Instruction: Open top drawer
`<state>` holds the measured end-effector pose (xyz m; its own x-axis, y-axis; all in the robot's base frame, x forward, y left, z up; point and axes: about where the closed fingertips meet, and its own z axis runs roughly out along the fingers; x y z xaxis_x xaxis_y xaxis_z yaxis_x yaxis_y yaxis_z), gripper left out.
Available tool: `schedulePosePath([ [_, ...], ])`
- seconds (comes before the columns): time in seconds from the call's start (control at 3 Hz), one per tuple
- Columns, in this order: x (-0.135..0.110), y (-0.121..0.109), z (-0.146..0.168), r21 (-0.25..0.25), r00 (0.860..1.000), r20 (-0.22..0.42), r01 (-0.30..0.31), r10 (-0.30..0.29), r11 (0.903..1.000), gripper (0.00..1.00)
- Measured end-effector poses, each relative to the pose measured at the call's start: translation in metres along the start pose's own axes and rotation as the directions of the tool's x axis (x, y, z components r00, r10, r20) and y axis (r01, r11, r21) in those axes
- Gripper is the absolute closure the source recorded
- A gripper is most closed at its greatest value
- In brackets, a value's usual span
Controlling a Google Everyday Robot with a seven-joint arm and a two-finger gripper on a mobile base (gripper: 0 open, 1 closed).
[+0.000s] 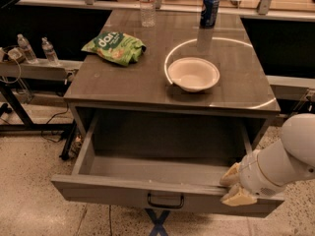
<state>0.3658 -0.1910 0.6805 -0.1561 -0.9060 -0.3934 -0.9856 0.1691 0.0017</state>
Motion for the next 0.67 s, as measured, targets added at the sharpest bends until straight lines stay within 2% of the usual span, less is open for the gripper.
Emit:
schedulePosePath([
  [0.33,-0.013,-0.009,-0.024,0.031,0.999,-0.031,0.022,-0.021,0.9993,0.00],
  [0.67,-0.026,-0.015,-0.043,0.059,0.998,-0.053,0.049,-0.046,0.9971,0.00],
])
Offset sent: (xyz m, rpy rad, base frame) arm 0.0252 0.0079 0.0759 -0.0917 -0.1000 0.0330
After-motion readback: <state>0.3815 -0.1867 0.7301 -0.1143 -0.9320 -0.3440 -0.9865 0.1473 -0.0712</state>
